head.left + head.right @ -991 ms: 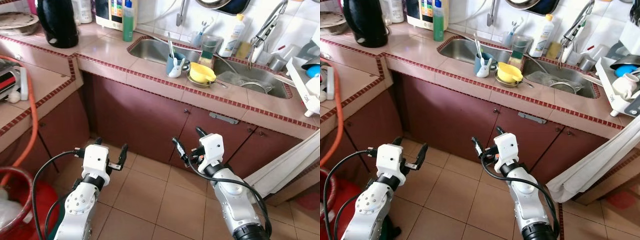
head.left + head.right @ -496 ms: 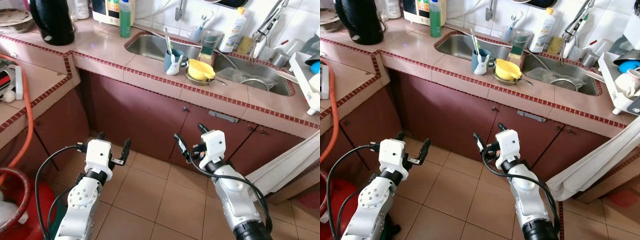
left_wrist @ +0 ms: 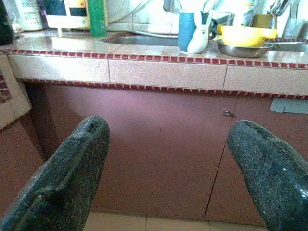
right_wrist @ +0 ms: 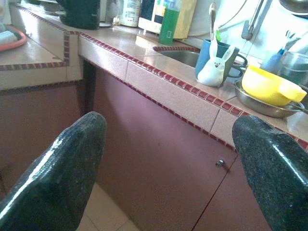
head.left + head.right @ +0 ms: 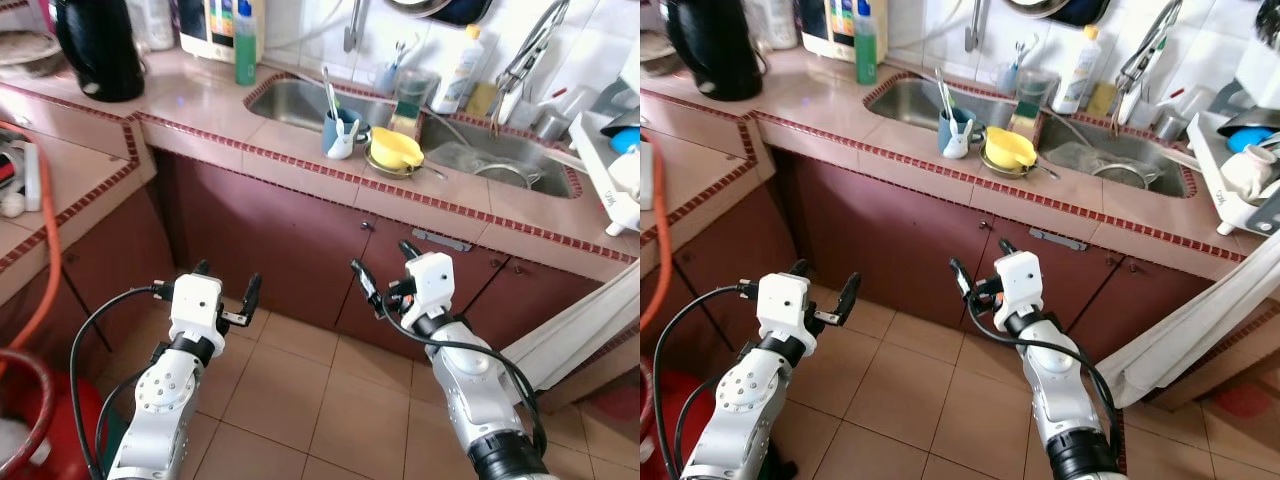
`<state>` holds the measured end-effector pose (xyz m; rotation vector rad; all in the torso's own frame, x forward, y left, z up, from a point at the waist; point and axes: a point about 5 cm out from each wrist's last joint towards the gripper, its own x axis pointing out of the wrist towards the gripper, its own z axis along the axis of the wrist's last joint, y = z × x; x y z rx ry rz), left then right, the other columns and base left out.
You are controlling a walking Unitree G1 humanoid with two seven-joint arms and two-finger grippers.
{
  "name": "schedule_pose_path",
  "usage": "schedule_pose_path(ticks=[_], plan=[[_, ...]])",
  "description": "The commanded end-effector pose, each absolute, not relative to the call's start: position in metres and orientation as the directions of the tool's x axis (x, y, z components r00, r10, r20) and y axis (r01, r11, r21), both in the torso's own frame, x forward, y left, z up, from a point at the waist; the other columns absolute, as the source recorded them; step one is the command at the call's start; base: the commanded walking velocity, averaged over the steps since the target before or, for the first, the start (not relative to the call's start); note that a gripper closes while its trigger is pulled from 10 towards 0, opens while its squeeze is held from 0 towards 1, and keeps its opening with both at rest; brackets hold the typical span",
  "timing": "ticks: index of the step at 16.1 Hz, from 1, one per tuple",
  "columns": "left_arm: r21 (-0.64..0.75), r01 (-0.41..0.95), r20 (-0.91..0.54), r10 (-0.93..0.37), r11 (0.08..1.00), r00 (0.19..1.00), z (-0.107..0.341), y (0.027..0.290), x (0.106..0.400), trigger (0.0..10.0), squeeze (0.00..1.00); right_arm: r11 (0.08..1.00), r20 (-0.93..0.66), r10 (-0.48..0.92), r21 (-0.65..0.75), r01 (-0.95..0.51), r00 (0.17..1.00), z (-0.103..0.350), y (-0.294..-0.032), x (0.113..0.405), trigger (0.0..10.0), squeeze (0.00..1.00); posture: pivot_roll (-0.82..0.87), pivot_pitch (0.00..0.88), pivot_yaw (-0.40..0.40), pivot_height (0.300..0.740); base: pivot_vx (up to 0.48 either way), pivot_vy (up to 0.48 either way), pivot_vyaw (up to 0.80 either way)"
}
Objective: Kitchen organization
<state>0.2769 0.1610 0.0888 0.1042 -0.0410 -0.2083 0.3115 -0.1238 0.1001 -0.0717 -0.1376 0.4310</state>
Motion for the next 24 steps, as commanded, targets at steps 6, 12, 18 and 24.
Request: schedule_pose_path(ticks=[6,12,18,24], plan=[[0.091,0.217,0.043,-0.222,0.972,0.974,0.093,0.155,0.281,10.0,0.00,0.907,0.134,0.418,-0.111,-0.405,0.899,0.105,-0.128,0.316,10.0,0.00,0.07,0.000,-0.120,0.740,0.344,0.000,0.00],[0.085,0.217,0.043,-0.221,0.972,0.974,0.093,0.154,0.281,10.0,0.00,0.901,0.137,0.431,-0.120,-0.417,0.892,0.106,-0.127,0.316,10.0,0.00,0.07,0.000,-0.124,0.740,0.344,0.000,0.00],[0.083,0.217,0.050,-0.221,0.973,0.974,0.095,0.154,0.283,10.0,0.00,0.896,0.143,0.439,-0.134,-0.422,0.887,0.109,-0.126,0.317,10.0,0.00,0.07,0.000,-0.128,0.740,0.344,0.000,0.00],[0.085,0.230,0.063,-0.235,0.969,0.970,0.098,0.149,0.286,10.0,0.00,0.908,0.179,0.411,-0.170,-0.383,0.894,0.122,-0.138,0.324,10.0,0.00,0.06,0.000,-0.128,0.740,0.342,0.000,0.00]])
